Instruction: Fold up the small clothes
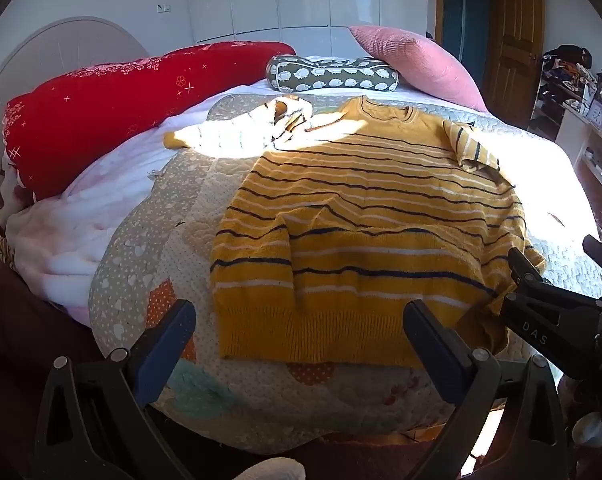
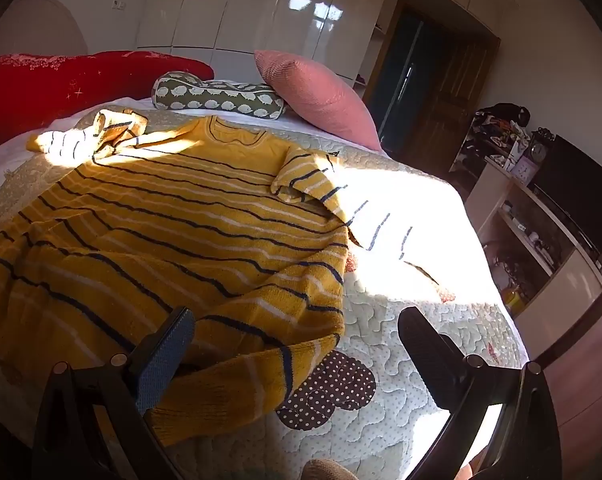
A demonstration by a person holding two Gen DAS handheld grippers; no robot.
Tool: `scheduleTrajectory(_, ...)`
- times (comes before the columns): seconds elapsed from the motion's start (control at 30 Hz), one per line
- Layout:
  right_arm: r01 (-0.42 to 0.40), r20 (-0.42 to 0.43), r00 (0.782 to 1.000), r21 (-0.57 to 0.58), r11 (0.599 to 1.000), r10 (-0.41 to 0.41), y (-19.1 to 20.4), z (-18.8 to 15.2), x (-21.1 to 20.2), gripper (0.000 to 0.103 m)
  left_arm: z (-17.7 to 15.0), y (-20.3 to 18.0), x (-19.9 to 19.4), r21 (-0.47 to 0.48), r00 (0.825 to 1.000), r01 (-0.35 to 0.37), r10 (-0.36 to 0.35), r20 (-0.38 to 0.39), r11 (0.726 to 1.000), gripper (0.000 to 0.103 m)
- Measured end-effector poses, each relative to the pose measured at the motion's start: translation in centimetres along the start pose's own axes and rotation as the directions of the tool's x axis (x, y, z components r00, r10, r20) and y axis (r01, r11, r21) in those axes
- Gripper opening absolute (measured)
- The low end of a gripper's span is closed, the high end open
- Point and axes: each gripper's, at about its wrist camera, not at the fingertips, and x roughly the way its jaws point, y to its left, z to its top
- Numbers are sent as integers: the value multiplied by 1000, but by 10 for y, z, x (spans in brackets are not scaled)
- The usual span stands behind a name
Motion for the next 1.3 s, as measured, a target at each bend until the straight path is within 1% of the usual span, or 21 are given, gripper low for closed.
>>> scheduleTrajectory(0.2,-4,-10,1000,9,1000,4,2,-1,5,102,-7,-2,7,-2,1000,6,-6,1,1000,103)
scheduleTrajectory(0.23,-3,-13,1000,11,1000,4,3,0,7,102,-3,-1,4,-11,1000,6,-6,-7,1000,103)
scheduleTrajectory(0.37,-5,-8,1000,23,1000,5,1,-5,8,102,-5,-4,7,-12,1000,2,-2,-7,1000,103)
scheduleTrajectory(0.47,-9,-12,1000,31,999,10,-4,-4,5,102,-10,-5,8,-14,1000,7,-7,-16,1000,103)
scheduleTrajectory(0.53,-10,-19,1000,33,999,10,-4,-4,6,102,-8,-3,8,-22,1000,14,-14,-27,1000,103)
scheduleTrajectory(1.3,-22,-64,998,65,998,26,-9,-8,14,102,-10,-3,12,-16,999,23,-24,-44,1000,103)
